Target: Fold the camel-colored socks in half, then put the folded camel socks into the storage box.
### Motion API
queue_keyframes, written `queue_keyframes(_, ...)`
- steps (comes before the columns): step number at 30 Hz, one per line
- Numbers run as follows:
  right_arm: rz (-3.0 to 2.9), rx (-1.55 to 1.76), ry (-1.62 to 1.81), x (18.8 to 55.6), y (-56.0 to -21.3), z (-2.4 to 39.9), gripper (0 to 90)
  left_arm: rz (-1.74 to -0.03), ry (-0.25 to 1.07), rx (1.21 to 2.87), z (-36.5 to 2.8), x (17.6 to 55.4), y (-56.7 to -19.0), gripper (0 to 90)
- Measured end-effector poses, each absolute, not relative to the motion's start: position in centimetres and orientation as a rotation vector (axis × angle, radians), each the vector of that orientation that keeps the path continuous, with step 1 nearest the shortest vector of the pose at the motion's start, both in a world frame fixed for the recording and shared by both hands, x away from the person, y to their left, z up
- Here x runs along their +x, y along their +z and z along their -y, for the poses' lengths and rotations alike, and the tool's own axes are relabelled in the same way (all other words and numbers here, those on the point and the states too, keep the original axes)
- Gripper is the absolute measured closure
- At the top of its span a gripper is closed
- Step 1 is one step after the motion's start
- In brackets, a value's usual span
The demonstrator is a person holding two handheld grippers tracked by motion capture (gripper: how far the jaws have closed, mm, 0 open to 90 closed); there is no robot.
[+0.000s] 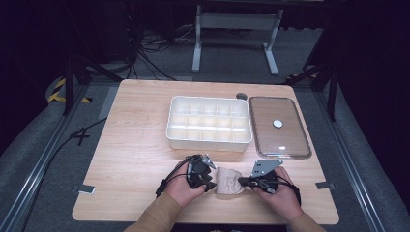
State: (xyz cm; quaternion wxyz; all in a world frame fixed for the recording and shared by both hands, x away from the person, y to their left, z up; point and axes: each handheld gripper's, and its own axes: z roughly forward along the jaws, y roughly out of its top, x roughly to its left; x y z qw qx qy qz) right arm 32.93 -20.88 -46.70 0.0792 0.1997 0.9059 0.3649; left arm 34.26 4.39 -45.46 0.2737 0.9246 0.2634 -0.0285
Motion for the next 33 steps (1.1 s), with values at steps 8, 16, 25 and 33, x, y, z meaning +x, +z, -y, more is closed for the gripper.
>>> queue_keyframes(8, -2.709, 0.600, 1.097, 32.9, -46.7, 20.9, 89.7, -0.712, -0.084, 2.496, -4.3, 34.5, -45.6, 68.3)
queue_keyframes(16, -2.703, 0.593, 1.088, 32.9, -46.7, 20.8, 89.7, -0.700, -0.081, 2.479, -3.6, 34.8, -45.8, 70.0)
queue_keyframes(25, -2.695, 0.594, 1.082, 32.8, -46.5, 20.7, 89.7, -0.682, -0.058, 2.454, -3.6, 34.8, -45.5, 70.2)
queue_keyframes(33, -2.645, 0.578, 1.223, 32.4, -45.0, 20.2, 89.7, -0.687, -0.062, 2.468, -3.6, 34.7, -45.5, 70.2)
